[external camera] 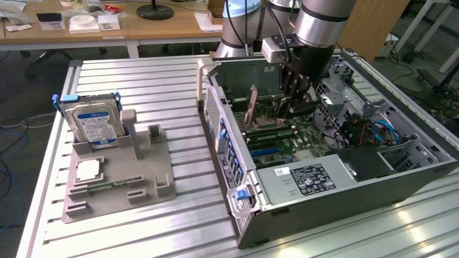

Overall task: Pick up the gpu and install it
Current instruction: 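Insert the gpu into the slot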

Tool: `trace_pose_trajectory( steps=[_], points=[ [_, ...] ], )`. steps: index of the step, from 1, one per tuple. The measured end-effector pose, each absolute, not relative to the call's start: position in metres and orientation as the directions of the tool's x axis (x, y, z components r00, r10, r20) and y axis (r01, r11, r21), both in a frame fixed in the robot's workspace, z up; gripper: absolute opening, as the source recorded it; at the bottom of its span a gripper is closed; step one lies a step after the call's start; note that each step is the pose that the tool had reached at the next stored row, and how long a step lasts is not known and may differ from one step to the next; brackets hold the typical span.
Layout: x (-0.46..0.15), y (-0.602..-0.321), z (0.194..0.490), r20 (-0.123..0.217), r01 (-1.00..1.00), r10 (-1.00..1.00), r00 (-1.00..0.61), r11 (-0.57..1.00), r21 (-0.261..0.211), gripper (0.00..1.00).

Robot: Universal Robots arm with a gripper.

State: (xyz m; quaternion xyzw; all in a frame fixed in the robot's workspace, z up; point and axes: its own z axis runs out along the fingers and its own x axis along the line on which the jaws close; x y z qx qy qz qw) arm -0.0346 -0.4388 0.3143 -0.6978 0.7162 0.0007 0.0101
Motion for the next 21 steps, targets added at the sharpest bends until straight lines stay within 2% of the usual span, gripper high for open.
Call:
trace_pose_trajectory(
  steps=[9,21],
  points=[
    [-0.035,-0.441,0.312,-0.016,-1.000,-1.000,-0.026,0.026,-0.013,0.28],
    [-0.040,-0.444,0.290,-0.015,-1.000,-1.000,-0.026,0.026,-0.011,0.28]
  ],
)
